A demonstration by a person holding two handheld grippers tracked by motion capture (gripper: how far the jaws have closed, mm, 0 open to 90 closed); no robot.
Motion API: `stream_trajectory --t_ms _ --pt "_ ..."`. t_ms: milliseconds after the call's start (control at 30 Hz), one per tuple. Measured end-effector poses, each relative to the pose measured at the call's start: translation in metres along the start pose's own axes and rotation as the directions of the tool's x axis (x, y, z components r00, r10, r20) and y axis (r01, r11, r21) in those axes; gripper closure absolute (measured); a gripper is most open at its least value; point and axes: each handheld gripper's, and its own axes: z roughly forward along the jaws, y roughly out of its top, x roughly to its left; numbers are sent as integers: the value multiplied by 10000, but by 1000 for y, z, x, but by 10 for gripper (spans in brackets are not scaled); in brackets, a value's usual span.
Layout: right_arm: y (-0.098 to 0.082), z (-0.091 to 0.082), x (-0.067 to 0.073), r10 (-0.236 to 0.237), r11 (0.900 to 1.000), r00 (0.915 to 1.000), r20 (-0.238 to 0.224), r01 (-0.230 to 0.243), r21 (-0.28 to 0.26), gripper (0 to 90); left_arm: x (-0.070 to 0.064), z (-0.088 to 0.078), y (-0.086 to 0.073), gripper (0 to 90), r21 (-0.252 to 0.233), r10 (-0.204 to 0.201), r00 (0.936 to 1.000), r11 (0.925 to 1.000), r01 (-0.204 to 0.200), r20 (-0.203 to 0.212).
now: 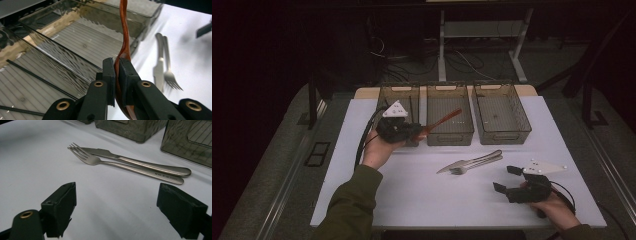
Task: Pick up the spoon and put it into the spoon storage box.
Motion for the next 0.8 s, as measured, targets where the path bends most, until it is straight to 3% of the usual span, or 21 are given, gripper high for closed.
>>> stream_trajectory --t_ms 133,467,800 --pt "0 -1 0 -12 10000 10000 7 12 -16 152 7 11 9 828 34 24 9999 10000 -23 -153" --pt "0 -1 -1 15 10000 10000 -2 -15 -56 153 21 41 22 828 3 -539 9964 9985 541 -653" --pt "0 -2 -1 -9 10000 10000 -27 8 -64 152 25 66 28 827 549 -512 9943 9969 565 -935"
